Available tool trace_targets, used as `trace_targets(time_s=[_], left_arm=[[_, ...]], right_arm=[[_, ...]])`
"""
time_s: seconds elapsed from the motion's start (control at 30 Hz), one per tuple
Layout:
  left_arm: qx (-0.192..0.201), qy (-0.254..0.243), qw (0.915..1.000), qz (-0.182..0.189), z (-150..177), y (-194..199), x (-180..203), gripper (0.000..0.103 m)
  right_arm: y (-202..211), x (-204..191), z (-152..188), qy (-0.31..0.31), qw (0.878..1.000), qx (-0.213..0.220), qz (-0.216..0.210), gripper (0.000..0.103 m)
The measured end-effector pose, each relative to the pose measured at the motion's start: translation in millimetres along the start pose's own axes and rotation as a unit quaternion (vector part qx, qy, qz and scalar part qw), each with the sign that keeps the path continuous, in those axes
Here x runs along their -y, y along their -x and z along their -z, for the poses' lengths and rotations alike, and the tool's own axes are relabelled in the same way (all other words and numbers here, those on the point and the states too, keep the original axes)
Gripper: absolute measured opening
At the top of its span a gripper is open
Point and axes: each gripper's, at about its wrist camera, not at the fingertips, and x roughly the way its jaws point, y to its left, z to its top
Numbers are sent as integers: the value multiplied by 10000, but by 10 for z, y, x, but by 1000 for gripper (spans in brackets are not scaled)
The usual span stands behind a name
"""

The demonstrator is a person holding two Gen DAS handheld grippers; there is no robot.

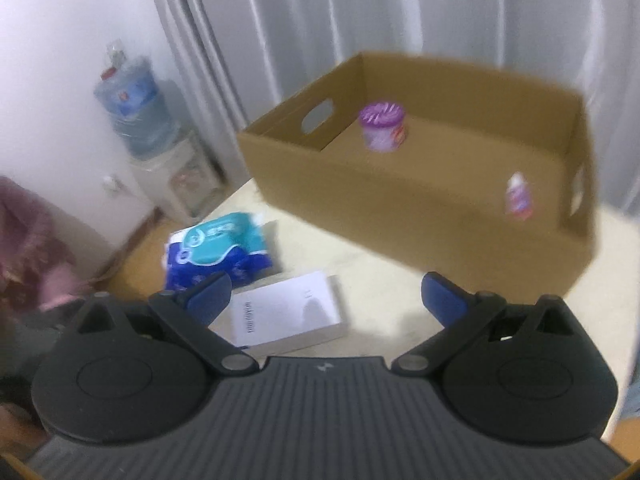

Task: Organize objects
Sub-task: 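Withdraw the right gripper from the box toward the white box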

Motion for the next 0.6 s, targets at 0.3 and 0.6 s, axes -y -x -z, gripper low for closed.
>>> trace_targets(time_s=[0.3,0.6], left_arm=[[-476,-324,9979,282,-53,-422,123,102],[-955,-318,9936,505,-26,-702,184,101]], right_arm=[[-622,253,11,-720,9945,-547,-523,101],[-977,330,6,-792,9893,-969,-757,82]])
